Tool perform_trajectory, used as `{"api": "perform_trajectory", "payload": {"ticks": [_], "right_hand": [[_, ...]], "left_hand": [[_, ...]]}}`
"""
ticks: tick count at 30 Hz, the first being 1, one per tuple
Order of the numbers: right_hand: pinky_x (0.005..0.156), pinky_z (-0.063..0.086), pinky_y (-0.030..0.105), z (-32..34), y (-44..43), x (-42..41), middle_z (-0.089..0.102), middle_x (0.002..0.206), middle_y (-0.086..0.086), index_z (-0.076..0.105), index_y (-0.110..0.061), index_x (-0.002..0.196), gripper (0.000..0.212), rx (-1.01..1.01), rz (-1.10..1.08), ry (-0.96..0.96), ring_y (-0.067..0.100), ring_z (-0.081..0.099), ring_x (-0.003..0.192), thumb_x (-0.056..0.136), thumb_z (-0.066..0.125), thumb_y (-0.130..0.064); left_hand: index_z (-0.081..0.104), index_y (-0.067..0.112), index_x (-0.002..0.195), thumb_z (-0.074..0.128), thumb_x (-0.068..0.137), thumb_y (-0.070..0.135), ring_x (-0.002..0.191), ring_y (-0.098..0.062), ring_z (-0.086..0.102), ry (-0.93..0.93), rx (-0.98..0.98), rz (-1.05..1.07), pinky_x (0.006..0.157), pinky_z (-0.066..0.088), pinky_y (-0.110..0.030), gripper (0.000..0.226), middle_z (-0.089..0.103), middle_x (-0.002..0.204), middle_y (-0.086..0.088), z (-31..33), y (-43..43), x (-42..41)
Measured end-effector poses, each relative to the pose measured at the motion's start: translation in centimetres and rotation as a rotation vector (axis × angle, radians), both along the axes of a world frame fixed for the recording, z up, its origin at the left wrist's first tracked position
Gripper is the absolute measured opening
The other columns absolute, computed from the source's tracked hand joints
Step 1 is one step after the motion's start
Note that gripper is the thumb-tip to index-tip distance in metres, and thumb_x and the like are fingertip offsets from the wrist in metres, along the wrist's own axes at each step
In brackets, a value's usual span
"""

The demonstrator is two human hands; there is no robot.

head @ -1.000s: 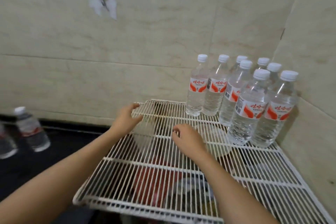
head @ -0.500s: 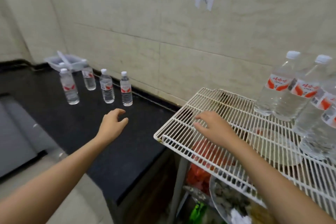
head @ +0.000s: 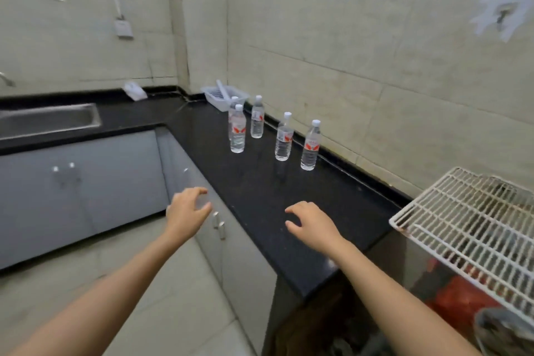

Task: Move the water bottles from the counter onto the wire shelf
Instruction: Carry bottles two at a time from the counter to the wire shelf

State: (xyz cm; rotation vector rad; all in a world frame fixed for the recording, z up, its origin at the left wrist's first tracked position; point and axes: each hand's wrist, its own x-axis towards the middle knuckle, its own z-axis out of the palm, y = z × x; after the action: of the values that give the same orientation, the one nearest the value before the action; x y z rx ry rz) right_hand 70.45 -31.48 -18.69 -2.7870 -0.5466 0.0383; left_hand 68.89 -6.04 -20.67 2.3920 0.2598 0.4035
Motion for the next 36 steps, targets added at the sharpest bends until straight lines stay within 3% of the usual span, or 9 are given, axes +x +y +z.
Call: {"api": "perform_trajectory", "payload": {"ticks": [8, 17, 23, 31, 36], "right_hand": [[0.101, 0.034, 0.033, -4.6, 20.1, -2.1, 0.048, 0.133, 0.009, 0.047, -0.015, 0.13, 0.042, -0.067, 0.293, 0.059, 0.024, 0.04, 0.126, 0.09, 0.048, -0.029], [0.104, 0.034, 0.034, -7.8, 30.4, -1.8, 0.048, 0.135, 0.006, 0.041, -0.019, 0.134, 0.047, -0.126, 0.41, 0.151, 0.023, 0.041, 0.127, 0.09, 0.049, -0.035], [0.106, 0.033, 0.036, -9.6, 33.6, 3.0, 0.047, 0.137, 0.005, 0.042, -0.02, 0.134, 0.05, -0.108, 0.412, 0.198, 0.023, 0.041, 0.127, 0.091, 0.044, -0.044], [0.108, 0.028, 0.031, -11.2, 40.0, 14.4, 0.042, 0.141, 0.001, 0.038, -0.02, 0.138, 0.051, -0.032, 0.454, 0.171, 0.018, 0.036, 0.131, 0.092, 0.044, -0.042], [0.107, 0.026, 0.032, -11.5, 43.7, 20.1, 0.039, 0.143, 0.003, 0.024, -0.026, 0.144, 0.056, -0.019, 0.454, 0.223, 0.02, 0.033, 0.132, 0.093, 0.041, -0.041]], "left_hand": [[0.056, 0.008, 0.119, 0.057, 0.084, 0.017, 0.121, -0.031, 0.043, 0.121, -0.018, 0.294, 0.101, 0.035, -0.038, 0.036, 0.056, 0.127, -0.012, -4.6, 18.2, -11.1], [0.053, 0.013, 0.122, 0.051, 0.089, 0.023, 0.124, -0.025, 0.041, 0.22, -0.063, 0.438, 0.101, 0.035, -0.039, 0.035, 0.054, 0.131, -0.005, -8.6, 24.6, -14.7], [0.052, 0.016, 0.122, 0.048, 0.089, 0.025, 0.126, -0.022, 0.039, 0.272, -0.025, 0.411, 0.102, 0.032, -0.036, 0.035, 0.052, 0.132, -0.002, -9.2, 27.4, -10.0], [0.049, 0.021, 0.124, 0.045, 0.091, 0.031, 0.128, -0.018, 0.034, 0.33, 0.115, 0.377, 0.101, 0.026, -0.033, 0.035, 0.049, 0.134, 0.002, -8.1, 32.9, 1.8], [0.044, 0.022, 0.13, 0.033, 0.085, 0.044, 0.13, -0.018, 0.031, 0.385, 0.134, 0.395, 0.102, 0.026, -0.034, 0.051, 0.047, 0.136, 0.003, -8.1, 35.8, 8.0]]}}
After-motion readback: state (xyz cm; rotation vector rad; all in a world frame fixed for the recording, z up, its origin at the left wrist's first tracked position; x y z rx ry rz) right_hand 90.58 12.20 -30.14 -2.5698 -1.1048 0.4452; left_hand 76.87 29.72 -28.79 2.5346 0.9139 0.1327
